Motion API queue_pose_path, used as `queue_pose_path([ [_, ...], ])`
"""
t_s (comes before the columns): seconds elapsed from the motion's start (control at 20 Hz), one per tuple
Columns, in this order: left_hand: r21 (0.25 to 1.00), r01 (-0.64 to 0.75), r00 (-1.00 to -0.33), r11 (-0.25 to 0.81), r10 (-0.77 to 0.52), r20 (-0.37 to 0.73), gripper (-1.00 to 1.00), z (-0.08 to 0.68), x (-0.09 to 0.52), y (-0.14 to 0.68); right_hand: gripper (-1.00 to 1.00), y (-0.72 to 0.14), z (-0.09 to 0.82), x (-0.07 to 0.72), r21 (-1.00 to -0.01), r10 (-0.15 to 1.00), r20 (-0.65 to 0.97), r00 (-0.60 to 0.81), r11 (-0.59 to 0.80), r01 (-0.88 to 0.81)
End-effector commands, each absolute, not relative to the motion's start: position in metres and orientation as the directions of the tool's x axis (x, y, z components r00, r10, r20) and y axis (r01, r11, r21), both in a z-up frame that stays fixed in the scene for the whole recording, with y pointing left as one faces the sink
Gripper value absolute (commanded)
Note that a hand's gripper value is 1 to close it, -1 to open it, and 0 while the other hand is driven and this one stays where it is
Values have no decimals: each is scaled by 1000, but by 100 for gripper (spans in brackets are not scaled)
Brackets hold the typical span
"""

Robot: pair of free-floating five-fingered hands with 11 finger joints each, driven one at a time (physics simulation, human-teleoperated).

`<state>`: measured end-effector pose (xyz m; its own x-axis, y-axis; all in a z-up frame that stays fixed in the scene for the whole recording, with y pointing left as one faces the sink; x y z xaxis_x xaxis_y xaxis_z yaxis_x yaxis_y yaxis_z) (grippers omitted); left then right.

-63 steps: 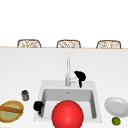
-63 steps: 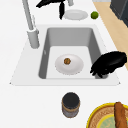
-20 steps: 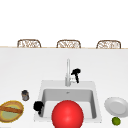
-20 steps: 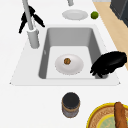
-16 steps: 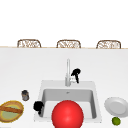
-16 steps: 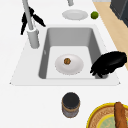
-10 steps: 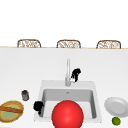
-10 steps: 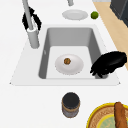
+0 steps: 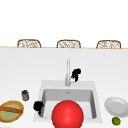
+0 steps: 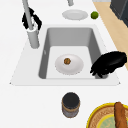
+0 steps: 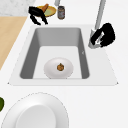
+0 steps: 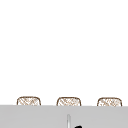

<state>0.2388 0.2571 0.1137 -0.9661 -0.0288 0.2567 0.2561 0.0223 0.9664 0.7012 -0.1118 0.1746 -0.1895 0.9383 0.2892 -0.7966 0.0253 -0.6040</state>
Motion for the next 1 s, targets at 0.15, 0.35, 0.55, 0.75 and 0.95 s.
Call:
queue_pose_path([
  [0.15, 966, 256, -966, 22, -29, 257, 0, 114, 239, 257, 100, -138, 152, 694, -579, 916, 363, -173, 77, -812],
  [0.35, 966, 256, -966, 22, -29, 257, 0, 114, 239, 257, 100, -139, 149, 693, -579, 908, 382, -172, 90, -811],
  [0.55, 966, 256, -966, 22, -29, 257, 0, 114, 239, 257, 100, -142, 142, 692, -575, 909, 377, -178, 79, -815],
  [0.75, 966, 256, -966, 22, -29, 257, 0, 114, 239, 257, 100, -141, 135, 697, -579, 907, 381, -180, 83, -811],
  [0.95, 966, 256, -966, 22, -29, 257, 0, 114, 239, 257, 100, -140, 133, 700, -588, 895, 403, -190, 94, -803],
])
